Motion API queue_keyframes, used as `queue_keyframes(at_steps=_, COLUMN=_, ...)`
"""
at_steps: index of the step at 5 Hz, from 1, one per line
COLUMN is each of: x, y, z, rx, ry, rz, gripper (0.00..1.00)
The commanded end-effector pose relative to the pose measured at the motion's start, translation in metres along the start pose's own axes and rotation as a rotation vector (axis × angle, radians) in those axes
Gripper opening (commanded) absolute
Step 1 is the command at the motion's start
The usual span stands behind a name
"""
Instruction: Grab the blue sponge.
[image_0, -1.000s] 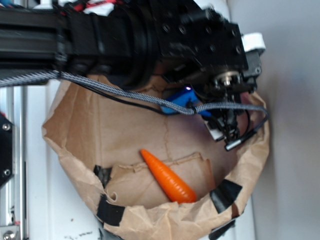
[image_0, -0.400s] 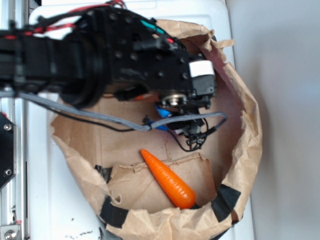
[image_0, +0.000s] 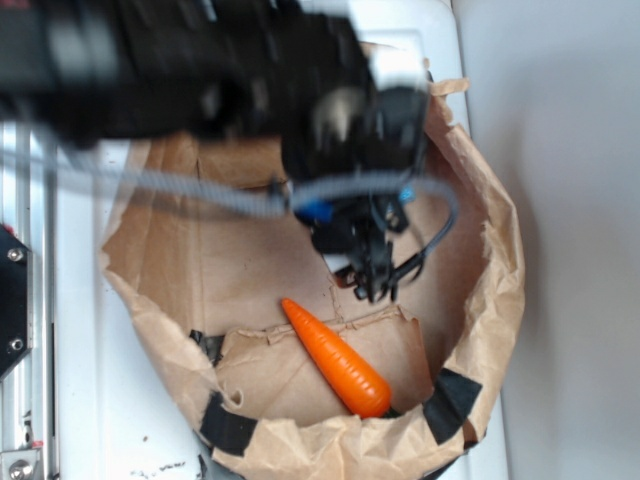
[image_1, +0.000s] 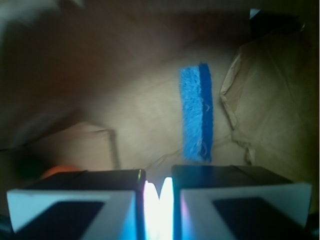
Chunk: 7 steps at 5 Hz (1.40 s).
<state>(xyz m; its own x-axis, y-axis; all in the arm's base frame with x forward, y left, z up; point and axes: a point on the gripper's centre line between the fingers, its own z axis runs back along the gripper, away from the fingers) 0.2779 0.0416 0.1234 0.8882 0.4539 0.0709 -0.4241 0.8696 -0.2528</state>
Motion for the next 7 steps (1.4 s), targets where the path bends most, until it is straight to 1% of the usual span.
queue_keyframes(at_steps=1, x=0.006, y=-0.004, z=0.028, rx=0.068, ry=-0.043, rz=0.024, gripper=0.00)
queue_keyframes(at_steps=2, x=-0.005, y=-0.002, z=0.023, rx=0.074, ry=-0.073, rz=-0.013, gripper=1.00)
queue_keyframes(at_steps=3, x=-0.002, y=-0.001, z=-0.002, rx=0.099, ry=-0.181, rz=-0.026, gripper=1.00)
queue_keyframes(at_steps=4, x=0.009, y=0.004, z=-0.014, rx=0.099, ry=-0.262, rz=-0.017, gripper=1.00)
queue_keyframes(at_steps=5, x=0.019, y=0.008, z=-0.015, rx=0.149, ry=-0.276, rz=0.006, gripper=1.00)
queue_keyframes(at_steps=6, x=0.035, y=0.011, z=-0.013, rx=0.153, ry=-0.260, rz=0.020, gripper=1.00)
queue_keyframes(at_steps=7, x=0.040, y=0.020, z=-0.022, rx=0.162, ry=-0.237, rz=-0.016, gripper=1.00)
